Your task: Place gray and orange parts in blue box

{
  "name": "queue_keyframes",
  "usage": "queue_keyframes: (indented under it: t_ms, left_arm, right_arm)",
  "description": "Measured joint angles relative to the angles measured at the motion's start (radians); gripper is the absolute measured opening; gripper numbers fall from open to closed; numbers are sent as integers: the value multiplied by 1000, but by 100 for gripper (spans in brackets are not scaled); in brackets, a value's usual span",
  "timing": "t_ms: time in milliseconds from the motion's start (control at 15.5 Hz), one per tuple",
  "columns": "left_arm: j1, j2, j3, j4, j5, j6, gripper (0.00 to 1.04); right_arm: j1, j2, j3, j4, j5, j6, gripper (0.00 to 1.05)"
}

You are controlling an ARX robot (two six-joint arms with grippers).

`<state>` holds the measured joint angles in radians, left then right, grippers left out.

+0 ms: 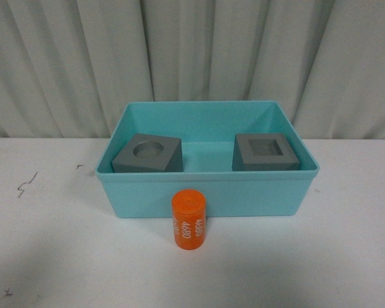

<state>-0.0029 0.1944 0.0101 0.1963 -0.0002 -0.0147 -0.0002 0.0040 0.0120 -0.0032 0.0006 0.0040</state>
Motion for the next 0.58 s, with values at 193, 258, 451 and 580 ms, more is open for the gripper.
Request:
queue_keyframes:
  t_ms: [193, 258, 451, 580]
  left_arm:
    - [0, -134, 1, -192, 4, 0, 2]
    - [0, -189, 1, -188, 1, 0, 2]
    - [1, -188, 1, -196, 0, 0, 2]
    - [1, -188, 1, -200, 0, 0, 2]
  right_arm:
    - [0, 0, 0, 0, 0, 0, 98]
    - [0, 0, 0, 0, 0, 0, 98]
    - [0, 0, 0, -1, 0, 0, 98]
    - [0, 0, 0, 0, 0, 0, 98]
